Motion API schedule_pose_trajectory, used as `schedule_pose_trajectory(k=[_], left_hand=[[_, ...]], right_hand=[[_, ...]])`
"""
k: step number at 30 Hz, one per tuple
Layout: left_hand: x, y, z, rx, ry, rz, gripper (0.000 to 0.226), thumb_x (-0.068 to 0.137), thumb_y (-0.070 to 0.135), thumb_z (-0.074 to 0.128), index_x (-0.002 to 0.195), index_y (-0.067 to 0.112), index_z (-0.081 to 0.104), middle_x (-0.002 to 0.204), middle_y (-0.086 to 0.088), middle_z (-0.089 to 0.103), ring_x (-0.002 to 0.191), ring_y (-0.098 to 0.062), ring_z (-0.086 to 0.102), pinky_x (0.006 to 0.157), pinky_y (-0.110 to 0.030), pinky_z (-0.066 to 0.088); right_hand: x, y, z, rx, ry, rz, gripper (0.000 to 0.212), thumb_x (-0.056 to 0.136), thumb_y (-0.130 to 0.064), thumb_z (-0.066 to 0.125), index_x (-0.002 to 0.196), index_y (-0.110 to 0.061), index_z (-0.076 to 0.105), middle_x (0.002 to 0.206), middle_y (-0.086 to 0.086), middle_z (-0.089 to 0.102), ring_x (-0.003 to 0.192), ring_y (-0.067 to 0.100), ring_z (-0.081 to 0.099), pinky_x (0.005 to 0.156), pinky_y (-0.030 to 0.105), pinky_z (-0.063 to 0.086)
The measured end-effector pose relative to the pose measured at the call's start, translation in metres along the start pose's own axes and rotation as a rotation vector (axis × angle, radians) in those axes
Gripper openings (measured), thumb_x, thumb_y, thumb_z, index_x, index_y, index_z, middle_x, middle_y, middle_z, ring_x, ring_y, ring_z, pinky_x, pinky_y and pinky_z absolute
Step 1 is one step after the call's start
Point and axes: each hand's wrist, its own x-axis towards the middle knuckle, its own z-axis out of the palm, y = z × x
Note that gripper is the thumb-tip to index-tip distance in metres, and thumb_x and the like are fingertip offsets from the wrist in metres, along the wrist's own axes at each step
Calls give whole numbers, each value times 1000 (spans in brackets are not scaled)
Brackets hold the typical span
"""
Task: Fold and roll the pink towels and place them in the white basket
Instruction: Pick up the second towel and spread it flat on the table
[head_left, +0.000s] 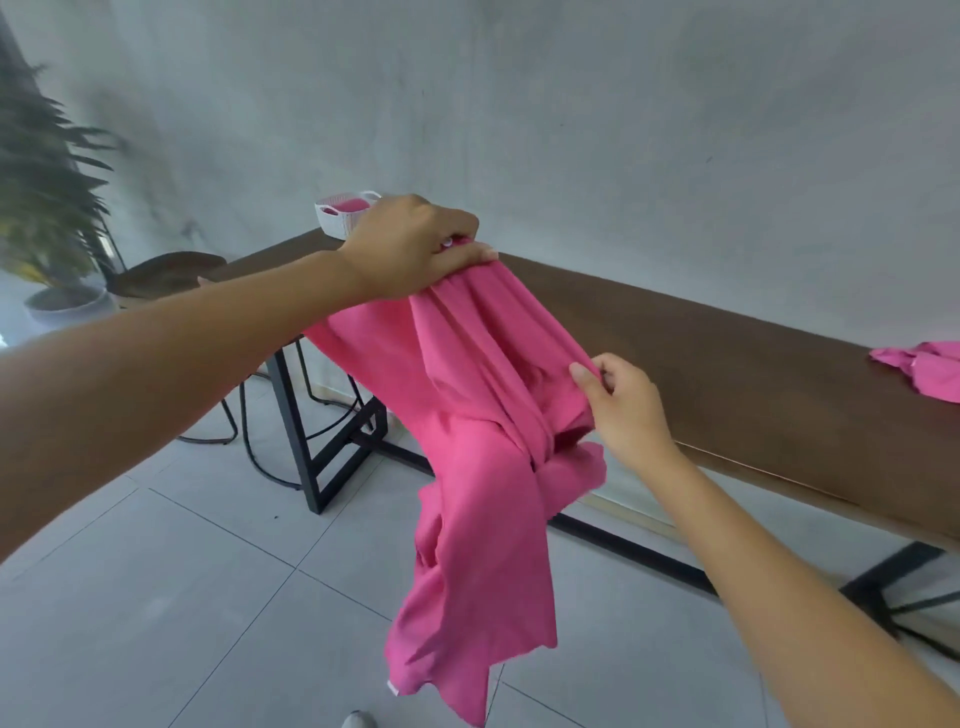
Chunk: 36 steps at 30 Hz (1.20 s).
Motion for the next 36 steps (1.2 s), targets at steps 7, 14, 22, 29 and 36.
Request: schedule_pose_trajectory(k=[7,14,22,29,36], left_hand=[[-3,-15,14,62,-109,-84,61,93,72,36,76,17,55,67,-4,59,70,-30,59,62,-43,48],[6,-10,18,45,-104,-153,47,97,65,47,72,24,46,68,2,53,74,-26,56,63,-39,45],[-7,-32,30,31,-77,-343,48,97,59,53,80,14,58,80,-5,60,76,-25,52,64,-38,40],[-37,-68,47,-14,-153,-574,49,97,61,51,73,18,56,71,0,54,79,-28,51,68,-37,36],[-54,-100,73,-50,-226,-690,53,96,65,49,70,20,58,81,-3,59,83,-31,53,71,-41,43]], right_hand=[[-44,2,24,-58,-129,-91,16,95,-25,64,87,-20,50,67,-5,54,65,19,46,63,38,34],[-52,45,15,-337,-5,165,31,76,10,45,84,-15,60,77,2,52,75,28,48,63,35,29],[-61,107,-24,-492,45,327,36,89,7,47,105,-15,71,97,-2,45,82,25,53,71,32,39],[-71,153,-72,-529,118,384,17,93,-2,58,90,-17,68,100,4,60,89,31,63,72,37,46],[-65,179,-122,-453,244,507,19,98,-9,54,91,-16,70,86,7,69,79,30,62,67,40,53]])
